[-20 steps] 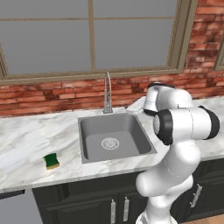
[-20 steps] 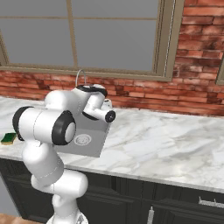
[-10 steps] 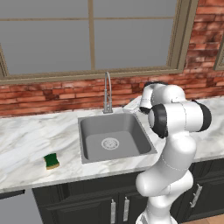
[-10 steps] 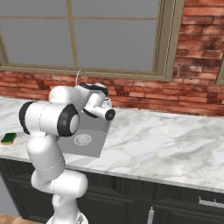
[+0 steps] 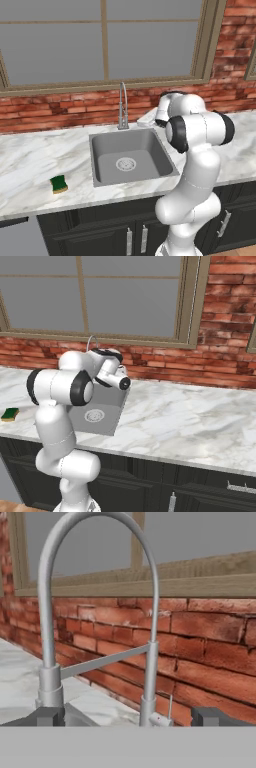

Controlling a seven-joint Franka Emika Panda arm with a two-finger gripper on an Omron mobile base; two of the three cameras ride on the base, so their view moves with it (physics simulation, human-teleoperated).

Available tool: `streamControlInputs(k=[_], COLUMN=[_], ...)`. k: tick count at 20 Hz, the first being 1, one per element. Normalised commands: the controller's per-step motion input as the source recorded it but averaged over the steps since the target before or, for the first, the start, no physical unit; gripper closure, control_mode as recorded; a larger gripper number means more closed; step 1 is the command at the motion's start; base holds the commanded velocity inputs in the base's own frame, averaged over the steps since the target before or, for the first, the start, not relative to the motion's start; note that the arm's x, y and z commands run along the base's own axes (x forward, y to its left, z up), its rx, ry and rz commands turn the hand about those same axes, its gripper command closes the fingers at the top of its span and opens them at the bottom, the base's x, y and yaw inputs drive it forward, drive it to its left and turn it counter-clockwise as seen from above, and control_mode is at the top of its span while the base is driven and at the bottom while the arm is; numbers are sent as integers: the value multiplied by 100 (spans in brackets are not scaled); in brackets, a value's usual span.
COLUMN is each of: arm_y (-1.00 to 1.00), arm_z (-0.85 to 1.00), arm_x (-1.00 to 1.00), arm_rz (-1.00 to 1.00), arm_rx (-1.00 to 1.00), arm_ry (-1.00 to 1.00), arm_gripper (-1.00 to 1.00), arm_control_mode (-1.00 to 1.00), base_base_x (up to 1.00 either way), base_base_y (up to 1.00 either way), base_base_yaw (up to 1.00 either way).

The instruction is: Soak the sponge with water for a few seconds and then drop it inside the sink.

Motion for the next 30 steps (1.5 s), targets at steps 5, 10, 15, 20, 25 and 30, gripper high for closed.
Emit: streamControlInputs(k=[5, 10, 15, 20, 25, 30], arm_y=[10, 6, 1, 0, 0, 0], arm_z=[-15, -24, -26, -23, -21, -17], arm_x=[27, 29, 27, 28, 28, 29], arm_rz=[0, 0, 0, 0, 0, 0], arm_rx=[0, 0, 0, 0, 0, 0], arm_ry=[0, 0, 0, 0, 0, 0], arm_gripper=[-100, -100, -100, -100, -100, -100], arm_control_mode=[-100, -100, -100, -100, -100, -100], base_base_x=[0, 0, 0, 0, 0, 0], base_base_y=[0, 0, 0, 0, 0, 0], base_base_yaw=[0, 0, 0, 0, 0, 0])
